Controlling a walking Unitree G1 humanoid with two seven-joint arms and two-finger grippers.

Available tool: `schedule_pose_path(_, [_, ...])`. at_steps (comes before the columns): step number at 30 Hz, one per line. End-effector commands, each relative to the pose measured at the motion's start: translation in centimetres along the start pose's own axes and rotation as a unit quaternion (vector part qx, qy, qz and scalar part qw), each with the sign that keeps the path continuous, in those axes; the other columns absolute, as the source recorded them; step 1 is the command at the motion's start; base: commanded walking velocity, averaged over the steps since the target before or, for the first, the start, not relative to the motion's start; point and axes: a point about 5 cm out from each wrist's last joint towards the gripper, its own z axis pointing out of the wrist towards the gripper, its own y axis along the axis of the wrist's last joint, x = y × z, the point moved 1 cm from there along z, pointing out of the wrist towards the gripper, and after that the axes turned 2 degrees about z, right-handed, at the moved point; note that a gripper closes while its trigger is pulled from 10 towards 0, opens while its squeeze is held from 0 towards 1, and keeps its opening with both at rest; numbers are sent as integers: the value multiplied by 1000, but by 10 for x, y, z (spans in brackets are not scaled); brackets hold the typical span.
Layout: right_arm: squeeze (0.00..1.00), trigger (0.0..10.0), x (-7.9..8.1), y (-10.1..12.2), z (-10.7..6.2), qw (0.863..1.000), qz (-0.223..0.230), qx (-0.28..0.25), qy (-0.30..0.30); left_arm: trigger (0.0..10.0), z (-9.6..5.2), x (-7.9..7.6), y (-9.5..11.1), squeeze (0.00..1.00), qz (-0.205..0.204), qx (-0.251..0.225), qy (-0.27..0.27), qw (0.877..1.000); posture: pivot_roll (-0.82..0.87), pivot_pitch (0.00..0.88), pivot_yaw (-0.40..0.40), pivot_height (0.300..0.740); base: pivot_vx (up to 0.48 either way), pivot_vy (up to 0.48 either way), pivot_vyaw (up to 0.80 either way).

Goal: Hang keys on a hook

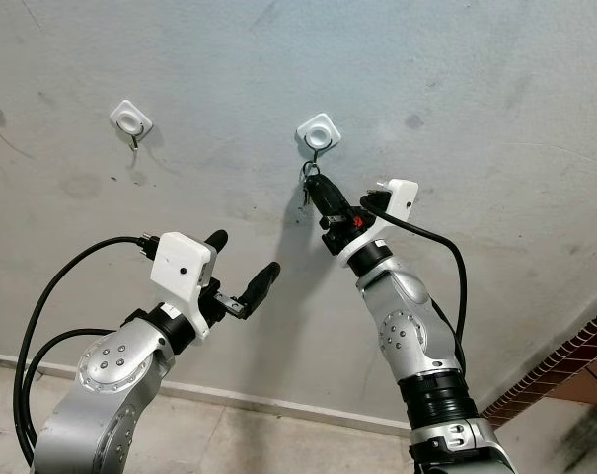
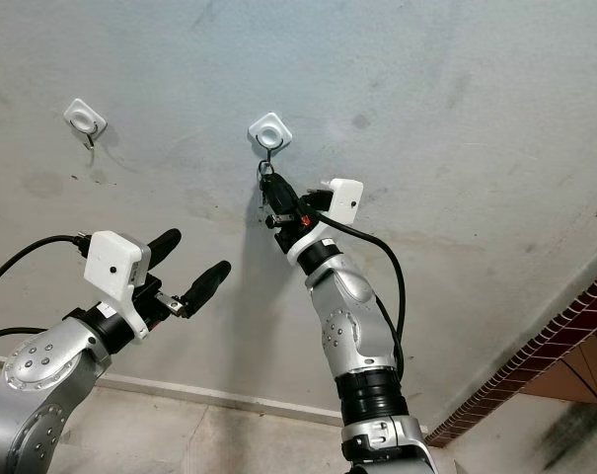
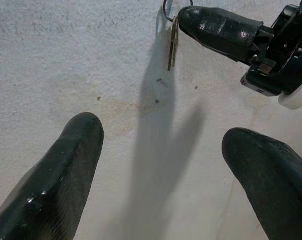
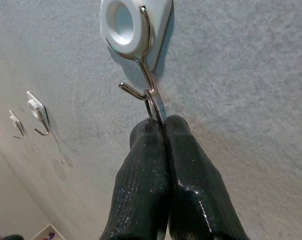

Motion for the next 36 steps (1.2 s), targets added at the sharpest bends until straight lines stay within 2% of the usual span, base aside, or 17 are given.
schedule_pose_path(1, [0,10000,2,-9,-1,1000,25,7,-10,10000,-1,-1,3,0,1,-3,-4,1000,283,0,-4,740,0,0,0])
schedule_pose_path(9, [0,10000,0,-18,-3,998,49,30,-18,10000,0,-1,3,0,2,-3,-5,1000,283,0,-2,740,0,0,0])
schedule_pose_path(14, [0,10000,-2,-19,-4,998,54,22,-32,10000,0,-2,3,0,1,-3,-6,1000,282,0,1,740,0,0,0])
schedule_pose_path(15, [373,10000,-2,-19,-4,998,55,18,-32,10000,0,-2,3,0,1,-2,-6,1000,283,0,2,740,0,0,0])
schedule_pose_path(16, [373,10000,-2,-19,-4,998,55,18,-32,10000,0,-2,3,0,1,-2,-6,1000,283,0,2,740,0,0,0])
schedule_pose_path(17, [714,10000,-2,-18,-3,998,55,17,-32,10000,0,-2,3,0,2,-2,-6,1000,283,0,2,740,0,0,0])
schedule_pose_path(18, [1000,10000,-2,-18,-3,998,56,16,-32,10000,0,-2,3,0,2,-2,-6,1000,283,0,2,740,0,0,0])
schedule_pose_path(32, [1000,10000,-8,-10,-4,998,40,0,-48,10000,1,-3,2,0,1,-3,-7,1000,280,0,2,740,0,0,0])
schedule_pose_path(35, [1000,10000,-7,-6,-4,999,14,-6,-49,10000,1,-3,3,0,1,-3,-7,1000,280,0,2,740,0,0,0])
schedule_pose_path(36, [1000,10000,-6,-2,-5,999,-16,-6,-48,10000,1,-3,2,0,1,-4,-8,1000,280,0,2,740,0,0,0])
